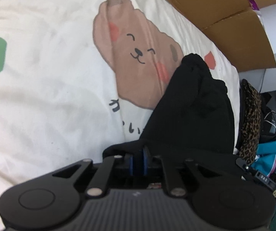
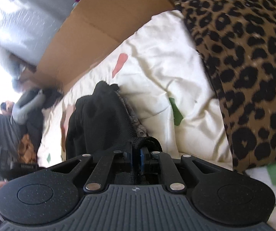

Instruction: Fold clothes

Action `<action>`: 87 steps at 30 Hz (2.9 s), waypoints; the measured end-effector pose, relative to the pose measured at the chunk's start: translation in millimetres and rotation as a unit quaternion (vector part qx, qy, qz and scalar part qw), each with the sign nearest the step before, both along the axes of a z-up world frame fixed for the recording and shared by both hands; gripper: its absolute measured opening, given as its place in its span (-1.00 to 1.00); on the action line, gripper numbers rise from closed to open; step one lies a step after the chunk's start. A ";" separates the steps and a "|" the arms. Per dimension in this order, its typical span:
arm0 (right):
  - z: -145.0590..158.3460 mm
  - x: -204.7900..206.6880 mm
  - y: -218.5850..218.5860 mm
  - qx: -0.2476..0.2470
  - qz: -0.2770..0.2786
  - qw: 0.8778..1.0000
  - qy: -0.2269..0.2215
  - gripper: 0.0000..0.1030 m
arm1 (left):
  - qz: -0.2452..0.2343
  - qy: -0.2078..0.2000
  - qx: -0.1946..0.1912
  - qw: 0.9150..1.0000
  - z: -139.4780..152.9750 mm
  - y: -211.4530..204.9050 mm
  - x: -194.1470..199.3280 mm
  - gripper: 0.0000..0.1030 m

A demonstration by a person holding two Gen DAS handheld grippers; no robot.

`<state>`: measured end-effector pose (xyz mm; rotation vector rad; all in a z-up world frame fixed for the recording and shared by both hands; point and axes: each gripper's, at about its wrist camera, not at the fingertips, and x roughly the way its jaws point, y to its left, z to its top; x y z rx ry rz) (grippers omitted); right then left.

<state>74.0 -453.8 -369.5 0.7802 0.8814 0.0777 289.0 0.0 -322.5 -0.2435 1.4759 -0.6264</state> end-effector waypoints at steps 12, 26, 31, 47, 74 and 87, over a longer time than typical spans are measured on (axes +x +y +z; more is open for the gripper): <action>53.9 -34.2 -6.4 -0.058 -0.051 0.995 -0.064 -0.57 | -0.004 -0.094 0.040 0.995 57.1 3.4 -33.4 -0.26; 41.2 -44.0 57.7 -0.099 0.043 0.994 -0.025 -0.57 | -0.043 -0.114 0.070 0.990 52.7 -24.0 -81.4 -0.33; 26.0 -40.0 73.9 -0.114 0.064 0.991 0.010 -0.57 | -0.065 -0.111 0.082 0.988 31.4 -39.2 -96.0 -0.33; -6.8 -20.8 93.1 -0.136 0.065 0.988 0.006 -0.56 | -0.034 -0.157 0.155 0.975 12.7 -73.5 -95.8 -0.39; 10.9 64.9 93.6 -0.138 0.047 0.989 0.022 -0.55 | -0.050 -0.171 0.097 0.979 23.3 -66.8 -16.8 -0.40; 51.1 42.0 88.0 -0.184 0.060 0.981 0.001 -0.57 | -0.074 -0.182 0.077 0.978 28.5 -39.5 1.9 -0.30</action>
